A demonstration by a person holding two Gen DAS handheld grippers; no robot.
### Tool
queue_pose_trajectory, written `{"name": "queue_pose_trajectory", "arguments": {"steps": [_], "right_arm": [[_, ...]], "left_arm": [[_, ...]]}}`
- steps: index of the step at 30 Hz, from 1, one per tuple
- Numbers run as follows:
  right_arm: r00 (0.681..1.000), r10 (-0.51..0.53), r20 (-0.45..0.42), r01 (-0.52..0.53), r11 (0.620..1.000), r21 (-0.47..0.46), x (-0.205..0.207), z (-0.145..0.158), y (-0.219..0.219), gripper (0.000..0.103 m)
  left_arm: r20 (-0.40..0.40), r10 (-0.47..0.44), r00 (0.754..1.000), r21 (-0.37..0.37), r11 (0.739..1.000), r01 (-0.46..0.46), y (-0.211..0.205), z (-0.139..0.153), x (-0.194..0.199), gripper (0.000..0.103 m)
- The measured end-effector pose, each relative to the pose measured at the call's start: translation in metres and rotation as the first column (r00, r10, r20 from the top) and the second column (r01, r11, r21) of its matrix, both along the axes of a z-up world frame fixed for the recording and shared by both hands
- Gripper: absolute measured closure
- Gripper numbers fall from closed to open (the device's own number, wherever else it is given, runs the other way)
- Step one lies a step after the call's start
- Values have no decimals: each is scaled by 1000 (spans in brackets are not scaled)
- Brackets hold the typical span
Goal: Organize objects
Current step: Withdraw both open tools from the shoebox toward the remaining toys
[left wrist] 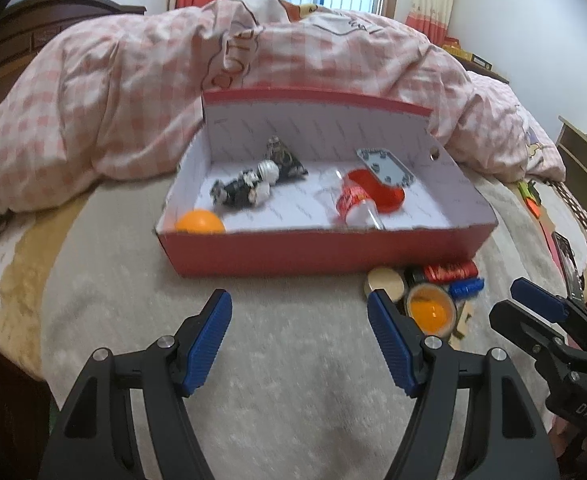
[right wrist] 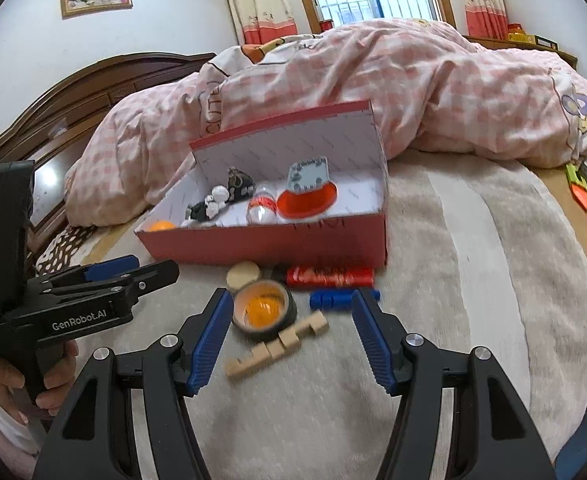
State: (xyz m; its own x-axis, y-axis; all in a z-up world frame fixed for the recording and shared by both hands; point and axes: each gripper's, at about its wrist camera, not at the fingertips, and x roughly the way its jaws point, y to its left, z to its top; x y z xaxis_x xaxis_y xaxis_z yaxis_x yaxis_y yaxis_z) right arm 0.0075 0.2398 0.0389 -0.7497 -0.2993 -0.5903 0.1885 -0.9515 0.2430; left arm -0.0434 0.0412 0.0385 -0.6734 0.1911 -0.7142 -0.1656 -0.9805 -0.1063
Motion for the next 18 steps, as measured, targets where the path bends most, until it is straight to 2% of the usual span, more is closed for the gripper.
{"name": "queue_pose_trajectory", "arguments": {"steps": [10,18], "right_arm": [[1000,19,23,-21,997,77,17,-29,-3,40],[999,53,7,-54,989,135,23,-35,-12,40]], "left_arm": [[2,-69,998,42,997,69,18,-5,15,32],[32,-110,993,53,993,108,41,-13,12,32]]}}
